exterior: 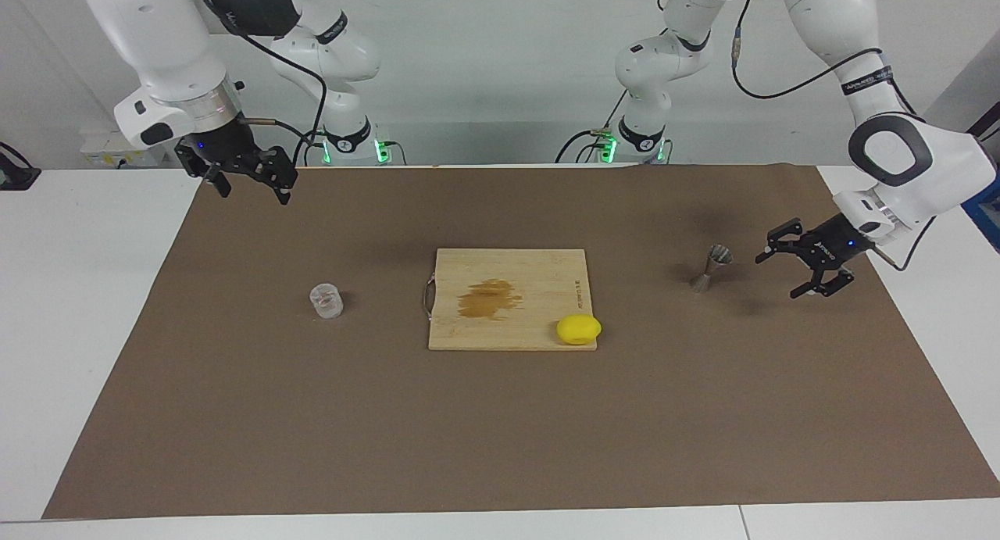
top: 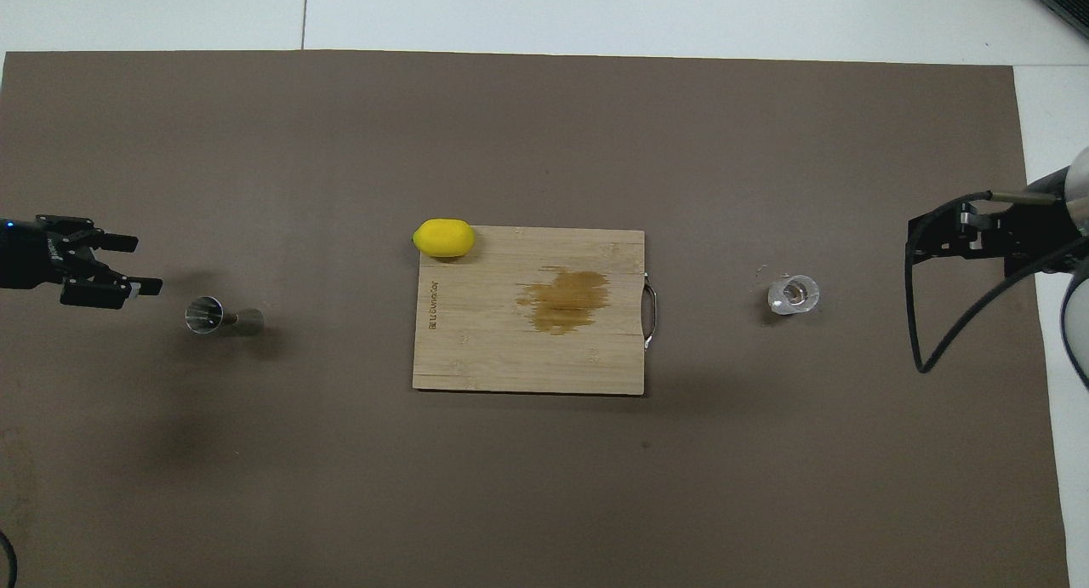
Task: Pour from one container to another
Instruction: 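Move the left gripper to the small metal cup and open it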
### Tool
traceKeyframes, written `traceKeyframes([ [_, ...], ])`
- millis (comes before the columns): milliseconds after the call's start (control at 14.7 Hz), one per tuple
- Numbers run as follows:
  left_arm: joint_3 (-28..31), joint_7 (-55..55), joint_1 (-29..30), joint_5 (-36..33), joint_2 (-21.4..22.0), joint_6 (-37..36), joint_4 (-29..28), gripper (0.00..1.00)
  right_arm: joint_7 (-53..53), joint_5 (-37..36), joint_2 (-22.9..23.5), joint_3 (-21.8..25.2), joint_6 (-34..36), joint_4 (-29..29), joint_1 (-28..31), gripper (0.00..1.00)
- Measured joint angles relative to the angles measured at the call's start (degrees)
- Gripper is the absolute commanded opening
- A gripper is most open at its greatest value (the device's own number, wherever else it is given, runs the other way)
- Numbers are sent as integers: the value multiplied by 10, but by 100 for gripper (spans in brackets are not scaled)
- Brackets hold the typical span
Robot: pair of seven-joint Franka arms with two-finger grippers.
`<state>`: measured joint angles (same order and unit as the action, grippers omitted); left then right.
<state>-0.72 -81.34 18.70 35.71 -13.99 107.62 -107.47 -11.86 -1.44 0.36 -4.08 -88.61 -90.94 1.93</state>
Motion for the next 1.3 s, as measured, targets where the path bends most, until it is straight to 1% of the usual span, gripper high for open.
traceKeyframes([
  [136,0,-94,5,25,-6,-10,-1,100,0,0,0,0,0,0,0,100],
  [205,0,-116,5,32,-6,-16,-1,100,0,0,0,0,0,0,0,100],
  [409,-4,-131,5,47,-9,-53,-1,100,0,0,0,0,0,0,0,100],
  [546,-3,-137,5,63,-21,-77,-3,100,0,0,0,0,0,-1,0,100],
  [819,-3,-224,5,106,-35,-93,-8,100,0,0,0,0,0,-1,0,100],
  [1296,-1,-306,31,176,-34,-172,-43,100,0,0,-1,0,0,-4,0,100],
])
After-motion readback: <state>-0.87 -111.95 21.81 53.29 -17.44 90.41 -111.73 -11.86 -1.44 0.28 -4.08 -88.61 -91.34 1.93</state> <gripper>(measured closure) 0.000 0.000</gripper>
